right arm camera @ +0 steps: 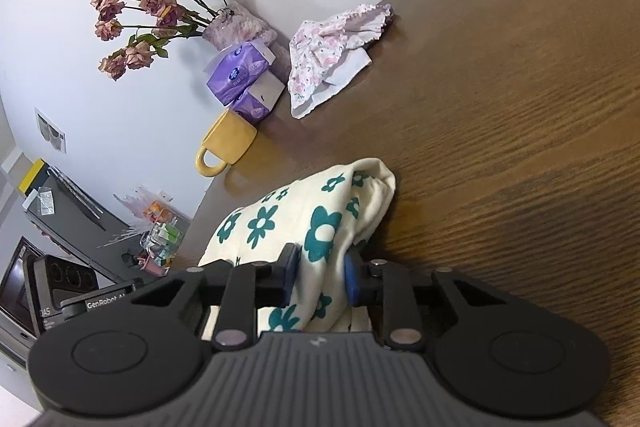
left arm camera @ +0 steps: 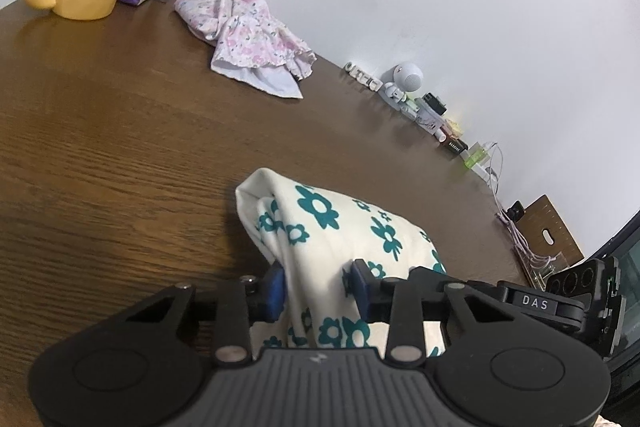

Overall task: Fold clothes
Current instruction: 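Grip the bundle end with both grippers and lift it slightly, then carry the gripped cream flower bundle with both grippers toward the white robot figure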

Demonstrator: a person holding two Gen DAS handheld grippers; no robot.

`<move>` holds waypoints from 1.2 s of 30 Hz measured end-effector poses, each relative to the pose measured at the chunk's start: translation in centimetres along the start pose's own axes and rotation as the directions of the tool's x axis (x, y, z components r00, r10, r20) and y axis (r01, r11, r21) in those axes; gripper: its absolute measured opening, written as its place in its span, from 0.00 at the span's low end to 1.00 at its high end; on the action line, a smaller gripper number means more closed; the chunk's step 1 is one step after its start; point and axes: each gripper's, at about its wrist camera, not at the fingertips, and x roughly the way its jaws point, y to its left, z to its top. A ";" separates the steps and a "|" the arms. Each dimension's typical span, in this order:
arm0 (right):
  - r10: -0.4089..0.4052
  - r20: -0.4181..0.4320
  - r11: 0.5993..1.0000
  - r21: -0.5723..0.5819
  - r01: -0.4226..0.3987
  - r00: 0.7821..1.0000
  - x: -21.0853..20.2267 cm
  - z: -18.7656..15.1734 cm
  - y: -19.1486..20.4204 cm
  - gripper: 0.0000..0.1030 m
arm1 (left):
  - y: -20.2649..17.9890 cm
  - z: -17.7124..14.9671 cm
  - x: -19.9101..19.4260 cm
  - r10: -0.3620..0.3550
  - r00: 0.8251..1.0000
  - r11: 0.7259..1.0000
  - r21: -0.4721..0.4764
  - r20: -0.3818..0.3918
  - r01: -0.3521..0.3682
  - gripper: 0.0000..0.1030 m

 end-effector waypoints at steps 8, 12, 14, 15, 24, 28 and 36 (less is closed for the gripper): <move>-0.036 0.024 0.999 -0.040 0.037 0.999 -1.7 0.8 0.8 0.20 | -2.0 -0.3 -0.1 -0.023 1.000 0.999 0.035 0.020 0.023 0.30; -0.045 0.042 0.998 -0.050 0.047 0.998 -2.7 1.2 1.0 0.20 | -3.0 0.3 0.1 -0.043 0.999 0.999 0.029 0.028 0.042 0.30; -0.046 0.058 0.997 -0.061 0.049 0.997 -3.5 1.7 1.3 0.20 | -3.9 0.9 0.1 -0.055 0.998 0.998 0.038 0.040 0.054 0.30; -0.046 0.066 0.996 -0.066 0.051 0.997 -3.9 2.0 1.4 0.20 | -4.4 1.3 0.0 -0.061 0.997 0.997 0.046 0.048 0.059 0.30; -0.052 0.177 0.982 -0.168 0.082 0.983 -8.0 8.1 4.1 0.20 | -10.4 7.1 0.3 -0.111 0.983 0.988 0.126 0.145 0.093 0.30; -0.061 0.210 0.976 -0.194 0.102 0.976 -8.9 12.7 4.8 0.20 | -13.3 10.7 1.7 -0.109 0.979 0.983 0.165 0.173 0.080 0.30; -0.088 0.246 0.970 -0.199 0.139 0.965 -8.3 22.4 4.7 0.20 | -16.9 18.7 6.4 -0.093 0.968 0.985 0.166 0.232 0.055 0.30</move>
